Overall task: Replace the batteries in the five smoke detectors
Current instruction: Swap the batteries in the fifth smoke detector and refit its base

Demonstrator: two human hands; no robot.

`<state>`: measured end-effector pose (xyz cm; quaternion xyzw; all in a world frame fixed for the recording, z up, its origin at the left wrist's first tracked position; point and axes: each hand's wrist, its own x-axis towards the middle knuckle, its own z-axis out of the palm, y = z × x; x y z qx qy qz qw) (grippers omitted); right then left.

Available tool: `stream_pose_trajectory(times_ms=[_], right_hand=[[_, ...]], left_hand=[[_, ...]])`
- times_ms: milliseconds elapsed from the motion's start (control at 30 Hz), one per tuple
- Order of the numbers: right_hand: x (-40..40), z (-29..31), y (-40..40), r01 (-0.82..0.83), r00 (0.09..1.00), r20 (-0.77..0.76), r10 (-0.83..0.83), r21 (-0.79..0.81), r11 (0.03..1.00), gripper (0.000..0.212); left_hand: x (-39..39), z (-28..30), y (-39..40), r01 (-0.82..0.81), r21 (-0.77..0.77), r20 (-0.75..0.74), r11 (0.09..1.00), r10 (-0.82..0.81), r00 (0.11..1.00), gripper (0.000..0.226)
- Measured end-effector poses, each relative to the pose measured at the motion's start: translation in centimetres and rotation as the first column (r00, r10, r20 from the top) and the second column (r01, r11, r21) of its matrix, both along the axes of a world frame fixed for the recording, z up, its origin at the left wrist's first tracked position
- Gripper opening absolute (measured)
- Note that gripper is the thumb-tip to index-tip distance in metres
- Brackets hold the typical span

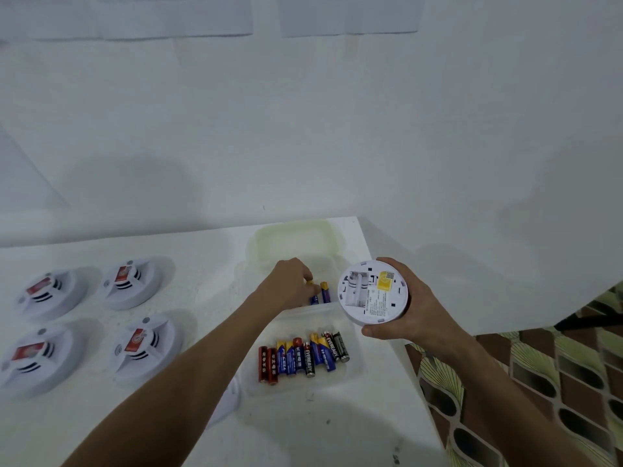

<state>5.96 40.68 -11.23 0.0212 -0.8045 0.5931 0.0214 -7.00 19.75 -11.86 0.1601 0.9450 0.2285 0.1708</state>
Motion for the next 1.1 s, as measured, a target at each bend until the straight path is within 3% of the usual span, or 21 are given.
stream_pose_trajectory(times_ms=[267, 400, 500, 600, 733, 867, 967, 1100], right_hand=[[-0.5, -0.2, -0.3, -0.009, 1.0, -0.003, 0.009, 0.006, 1.0, 0.094], [-0.8, 0.1, -0.6, -0.019, 1.0, -0.025, 0.018, -0.018, 1.0, 0.095], [-0.9, 0.4, -1.1, -0.026, 0.999, -0.045, 0.026, -0.009, 1.0, 0.093], [-0.9, 0.7, -1.5, -0.031, 0.997, -0.074, 0.031, 0.004, 1.0, 0.091], [-0.6, 0.8, -1.7, -0.033, 0.995, -0.091, 0.033, -0.004, 0.999, 0.09], [-0.2, 1.1, -1.8, -0.033, 0.995, -0.096, 0.032, -0.007, 0.999, 0.088], [-0.1, 1.3, -1.8, -0.028, 0.995, -0.092, 0.028, -0.002, 1.0, 0.086], [0.2, 1.4, -1.7, -0.021, 0.996, -0.091, 0.02, -0.005, 1.0, 0.085]], left_hand=[[0.9, 1.6, -0.6, -0.093, 0.26, -0.064, 0.961, 0.113, 0.991, 0.022], [2.8, 5.1, -0.6, -0.11, 0.546, -0.154, 0.83, 0.228, 0.961, 0.017], [4.7, 7.1, -0.4, -0.027, 0.664, -0.145, 0.747, 0.164, 0.976, 0.017], [6.3, 7.2, -0.4, 0.092, 0.626, -0.226, 0.774, 0.067, 0.972, 0.016], [7.5, 6.1, -0.9, 0.278, 0.502, -0.453, 0.819, -0.025, 0.891, 0.015], [8.2, 5.1, -1.1, 0.436, 0.301, -0.706, 0.848, -0.109, 0.699, 0.015], [8.2, 4.6, -1.3, 0.489, 0.178, -0.816, 0.854, -0.15, 0.559, 0.01], [8.3, 4.2, -1.7, 0.537, 0.237, -0.813, 0.81, -0.138, 0.566, 0.016]])
